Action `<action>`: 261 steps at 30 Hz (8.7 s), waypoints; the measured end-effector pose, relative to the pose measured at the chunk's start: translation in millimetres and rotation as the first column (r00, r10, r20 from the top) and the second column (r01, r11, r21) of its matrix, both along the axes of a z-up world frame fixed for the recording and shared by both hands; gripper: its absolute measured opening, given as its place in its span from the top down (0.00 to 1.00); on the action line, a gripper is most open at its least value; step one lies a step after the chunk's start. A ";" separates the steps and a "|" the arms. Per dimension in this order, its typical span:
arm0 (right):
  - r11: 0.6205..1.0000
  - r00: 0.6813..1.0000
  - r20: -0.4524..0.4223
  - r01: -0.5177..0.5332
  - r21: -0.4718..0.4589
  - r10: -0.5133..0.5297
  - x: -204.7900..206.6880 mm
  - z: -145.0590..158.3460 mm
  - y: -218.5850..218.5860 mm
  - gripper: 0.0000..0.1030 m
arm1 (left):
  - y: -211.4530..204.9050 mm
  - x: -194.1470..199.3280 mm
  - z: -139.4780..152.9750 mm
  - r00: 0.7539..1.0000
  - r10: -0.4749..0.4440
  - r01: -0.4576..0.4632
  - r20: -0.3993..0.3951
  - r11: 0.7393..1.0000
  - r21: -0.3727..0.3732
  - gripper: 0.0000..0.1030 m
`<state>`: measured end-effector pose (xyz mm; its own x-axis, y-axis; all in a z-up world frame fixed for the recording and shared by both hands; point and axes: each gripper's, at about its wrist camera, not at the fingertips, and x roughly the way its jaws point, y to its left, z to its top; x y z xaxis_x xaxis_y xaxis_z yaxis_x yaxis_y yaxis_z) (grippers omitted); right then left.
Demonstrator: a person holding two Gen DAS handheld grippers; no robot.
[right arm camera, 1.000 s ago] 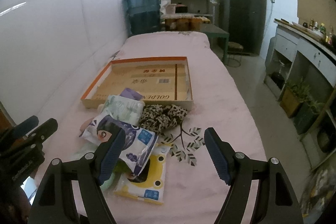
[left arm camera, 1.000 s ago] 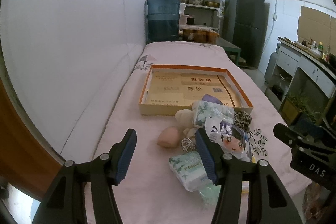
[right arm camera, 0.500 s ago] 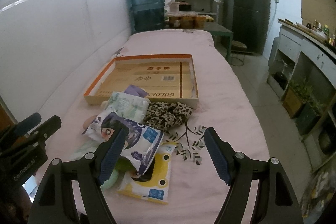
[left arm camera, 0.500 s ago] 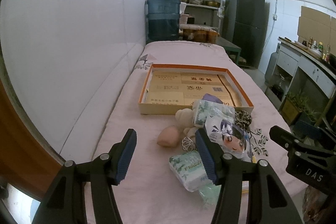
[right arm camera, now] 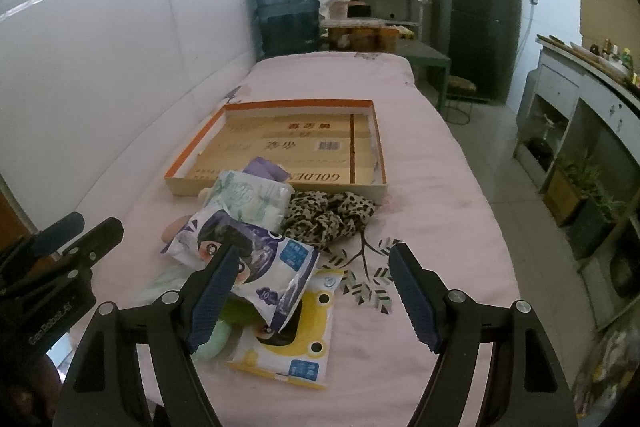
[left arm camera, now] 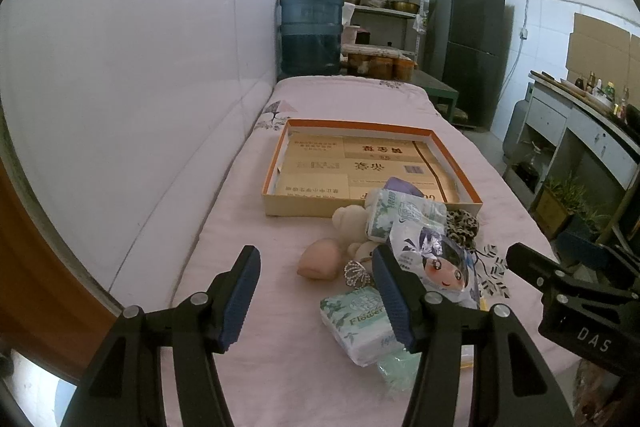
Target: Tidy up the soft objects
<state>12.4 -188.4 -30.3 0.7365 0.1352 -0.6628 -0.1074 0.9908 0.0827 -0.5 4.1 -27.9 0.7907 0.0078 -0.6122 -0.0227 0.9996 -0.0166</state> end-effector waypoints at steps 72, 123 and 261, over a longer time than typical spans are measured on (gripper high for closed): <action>0.917 0.901 -0.176 -0.398 0.029 0.397 53.0 -61.4 32.4 0.34 | 13.3 22.4 -82.8 0.965 -0.219 0.160 -0.147 0.929 -0.334 0.46; 0.916 0.920 0.014 -0.391 0.089 0.391 22.1 20.5 5.0 0.95 | 11.4 12.3 19.3 0.956 -0.256 0.281 0.142 0.937 -0.207 0.61; 0.982 0.989 -0.007 -0.149 0.114 0.150 5.3 -10.3 -20.5 0.42 | 15.4 22.7 9.7 0.976 -0.163 0.185 0.143 0.969 -0.163 0.38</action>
